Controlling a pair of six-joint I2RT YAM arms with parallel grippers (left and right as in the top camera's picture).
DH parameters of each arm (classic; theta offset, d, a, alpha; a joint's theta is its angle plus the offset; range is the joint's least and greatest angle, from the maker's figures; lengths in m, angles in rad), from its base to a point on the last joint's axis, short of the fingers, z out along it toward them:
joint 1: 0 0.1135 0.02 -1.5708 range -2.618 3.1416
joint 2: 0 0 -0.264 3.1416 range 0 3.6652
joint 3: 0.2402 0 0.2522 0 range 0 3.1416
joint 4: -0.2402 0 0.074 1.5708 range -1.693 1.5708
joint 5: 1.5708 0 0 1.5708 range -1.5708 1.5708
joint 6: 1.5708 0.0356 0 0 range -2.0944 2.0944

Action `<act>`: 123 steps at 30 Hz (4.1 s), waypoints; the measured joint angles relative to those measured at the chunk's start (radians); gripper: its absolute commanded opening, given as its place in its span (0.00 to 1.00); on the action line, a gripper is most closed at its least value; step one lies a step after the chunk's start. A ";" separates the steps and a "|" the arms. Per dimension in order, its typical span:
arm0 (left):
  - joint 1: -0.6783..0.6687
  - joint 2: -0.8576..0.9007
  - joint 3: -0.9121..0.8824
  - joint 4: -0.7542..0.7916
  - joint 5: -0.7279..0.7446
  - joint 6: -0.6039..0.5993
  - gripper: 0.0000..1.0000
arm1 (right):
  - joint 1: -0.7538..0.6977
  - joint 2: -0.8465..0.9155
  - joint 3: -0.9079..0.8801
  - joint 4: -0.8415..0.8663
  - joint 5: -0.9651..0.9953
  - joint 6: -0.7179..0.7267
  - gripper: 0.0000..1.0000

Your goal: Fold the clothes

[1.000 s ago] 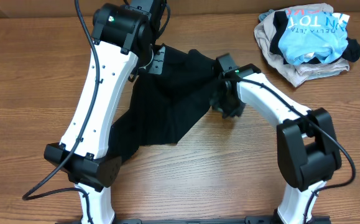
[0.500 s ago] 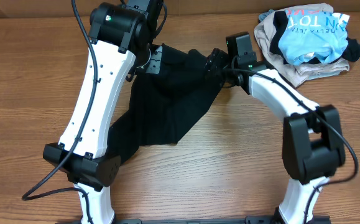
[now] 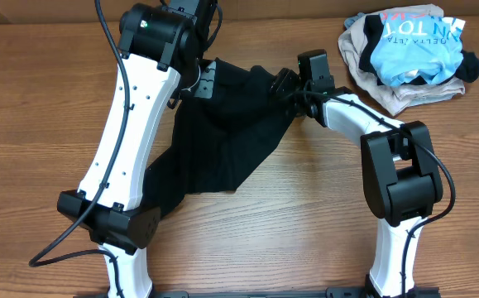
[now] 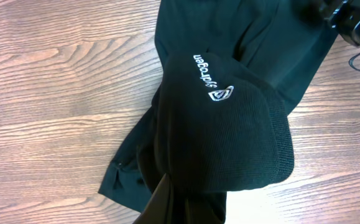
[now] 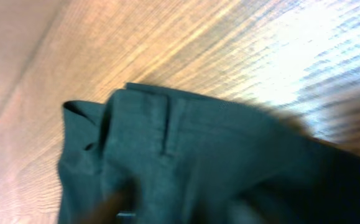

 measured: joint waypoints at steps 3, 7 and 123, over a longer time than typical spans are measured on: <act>0.000 0.000 0.000 0.000 -0.006 0.000 0.04 | -0.002 0.000 0.003 -0.032 -0.004 0.004 0.04; 0.000 0.000 0.000 0.000 -0.047 0.000 0.04 | -0.019 -0.003 0.017 -0.174 -0.010 -0.040 0.04; 0.172 -0.506 -0.216 0.690 -0.343 -0.058 0.04 | -0.143 -0.843 0.021 -0.428 0.006 -0.495 0.08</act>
